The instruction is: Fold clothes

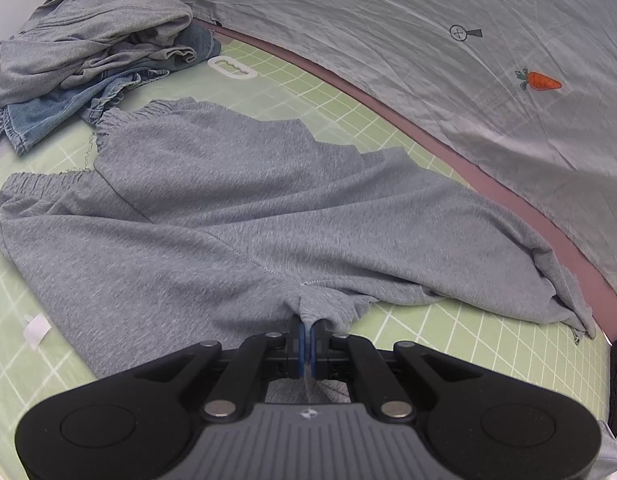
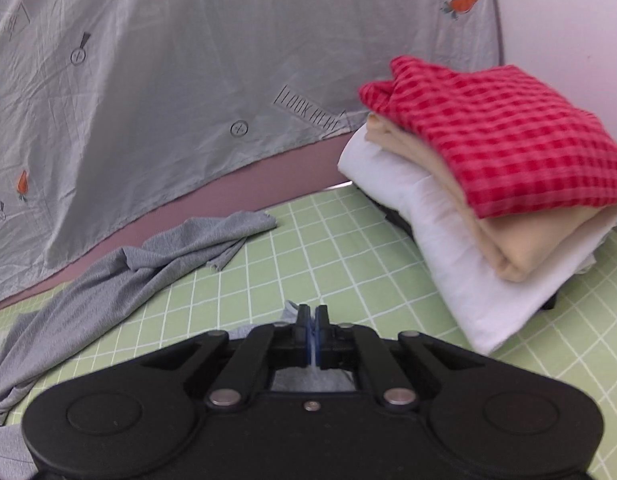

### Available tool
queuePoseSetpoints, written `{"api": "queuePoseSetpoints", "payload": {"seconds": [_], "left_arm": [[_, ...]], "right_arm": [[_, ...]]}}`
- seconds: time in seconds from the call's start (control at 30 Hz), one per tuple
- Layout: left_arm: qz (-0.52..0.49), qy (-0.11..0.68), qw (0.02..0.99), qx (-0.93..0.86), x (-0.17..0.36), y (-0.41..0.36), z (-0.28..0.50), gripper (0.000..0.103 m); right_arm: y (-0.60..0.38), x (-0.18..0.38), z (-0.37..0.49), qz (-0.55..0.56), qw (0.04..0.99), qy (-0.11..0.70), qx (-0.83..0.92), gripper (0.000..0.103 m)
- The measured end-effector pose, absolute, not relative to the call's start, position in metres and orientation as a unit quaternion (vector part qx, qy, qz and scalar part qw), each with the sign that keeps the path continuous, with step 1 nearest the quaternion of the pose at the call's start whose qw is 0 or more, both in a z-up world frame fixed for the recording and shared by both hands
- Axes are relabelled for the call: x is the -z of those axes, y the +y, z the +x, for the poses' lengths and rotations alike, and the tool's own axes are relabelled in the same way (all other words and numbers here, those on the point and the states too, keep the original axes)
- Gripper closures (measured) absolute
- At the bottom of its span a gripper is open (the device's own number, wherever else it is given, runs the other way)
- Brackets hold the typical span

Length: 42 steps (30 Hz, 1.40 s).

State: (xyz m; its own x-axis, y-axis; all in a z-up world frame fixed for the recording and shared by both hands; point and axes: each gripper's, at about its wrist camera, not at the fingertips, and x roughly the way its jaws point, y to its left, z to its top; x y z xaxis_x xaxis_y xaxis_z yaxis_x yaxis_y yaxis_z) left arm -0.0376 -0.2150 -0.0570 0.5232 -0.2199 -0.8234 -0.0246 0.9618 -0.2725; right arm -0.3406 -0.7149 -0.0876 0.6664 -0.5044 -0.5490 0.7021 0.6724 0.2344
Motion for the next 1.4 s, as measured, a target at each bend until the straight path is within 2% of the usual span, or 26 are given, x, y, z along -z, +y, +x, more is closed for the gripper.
{"api": "queuePoseSetpoints", "payload": {"seconds": [0.27,0.37,0.63,0.77,0.87,0.93,0.97,1.0,1.03,1.1,1.27,1.4], "left_arm": [[-0.160,0.435,0.882,0.088,-0.012,-0.193,-0.045,0.101],[-0.156,0.421,0.889,0.094,-0.035,-0.192,-0.049,0.101],[-0.168,0.425,0.886,0.081,-0.022,-0.203,-0.020,0.101],[-0.159,0.405,0.897,0.078,-0.005,-0.232,0.021,0.101],[-0.154,0.407,0.899,0.044,0.013,-0.258,0.063,0.098],[-0.153,0.418,0.895,0.027,0.017,-0.267,0.079,0.088],[-0.160,0.413,0.896,0.034,0.016,-0.267,0.077,0.085],[-0.167,0.408,0.897,0.041,0.015,-0.266,0.075,0.076],[-0.172,0.403,0.897,0.047,0.014,-0.266,0.072,0.065],[-0.163,0.401,0.900,0.044,0.016,-0.260,0.057,0.059],[-0.116,0.442,0.889,0.032,0.039,-0.242,0.025,0.059],[-0.087,0.475,0.876,0.017,0.057,-0.223,-0.005,0.052]], "right_arm": [[-0.689,0.012,-0.419,0.261,0.879,0.079,0.390,0.102],[-0.675,-0.011,-0.430,0.254,0.881,0.052,0.395,0.102],[-0.693,-0.011,-0.397,0.256,0.890,0.060,0.373,0.102],[-0.727,-0.007,-0.335,0.221,0.907,0.087,0.349,0.102],[-0.771,0.010,-0.277,0.260,0.899,0.112,0.334,0.101],[-0.781,0.017,-0.243,0.246,0.892,0.148,0.348,0.087],[-0.781,0.018,-0.233,0.243,0.892,0.157,0.347,0.085],[-0.776,0.018,-0.231,0.242,0.896,0.151,0.341,0.081],[-0.768,0.019,-0.234,0.239,0.898,0.146,0.339,0.070],[-0.750,0.025,-0.242,0.232,0.897,0.150,0.345,0.062],[-0.725,0.077,-0.274,0.251,0.863,0.232,0.373,0.063],[-0.714,0.124,-0.301,0.270,0.822,0.293,0.406,0.062]]}}
